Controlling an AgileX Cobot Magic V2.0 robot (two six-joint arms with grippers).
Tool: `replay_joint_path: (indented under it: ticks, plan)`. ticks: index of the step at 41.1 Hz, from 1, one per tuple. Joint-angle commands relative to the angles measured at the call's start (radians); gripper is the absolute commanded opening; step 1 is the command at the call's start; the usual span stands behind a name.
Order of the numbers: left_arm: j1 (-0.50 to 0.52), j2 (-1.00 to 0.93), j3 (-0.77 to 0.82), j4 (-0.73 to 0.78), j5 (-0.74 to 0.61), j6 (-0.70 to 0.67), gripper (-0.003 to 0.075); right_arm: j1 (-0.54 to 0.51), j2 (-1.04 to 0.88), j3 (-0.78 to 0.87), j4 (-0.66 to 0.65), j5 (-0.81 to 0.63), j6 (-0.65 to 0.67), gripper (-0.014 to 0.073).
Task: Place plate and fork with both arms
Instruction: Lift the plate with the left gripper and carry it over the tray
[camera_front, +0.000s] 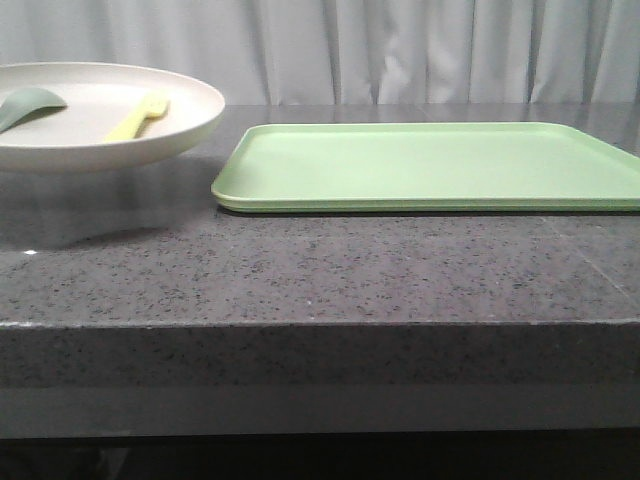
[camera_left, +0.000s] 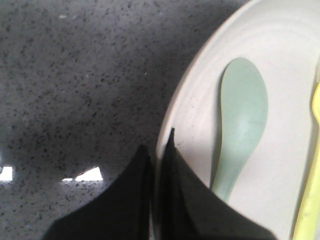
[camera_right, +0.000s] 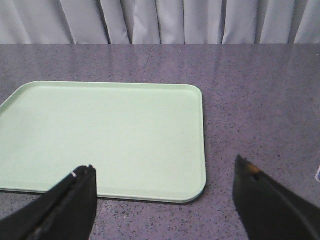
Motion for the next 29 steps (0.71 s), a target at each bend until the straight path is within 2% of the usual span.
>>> replay_joint_path:
  ticks: [1,10,22,29]
  plan:
    - [0.000,-0.051,-0.063,-0.094,-0.003,0.000,-0.0018,-0.007,0.008,-0.039,0.001,-0.066,-0.006,0.0584]
    - [-0.088,-0.019,-0.129,-0.025,-0.013,-0.071,-0.0018,-0.007,0.008,-0.039,0.001,-0.067,-0.006,0.0584]
    - [-0.300,0.133,-0.281,-0.011,-0.025,-0.172,-0.0018,-0.007,0.008,-0.039,0.001,-0.067,-0.006,0.0584]
    - [-0.419,0.259,-0.421,-0.011,-0.045,-0.242,-0.0018,-0.003,0.008,-0.039,0.001,-0.067,-0.006,0.0584]
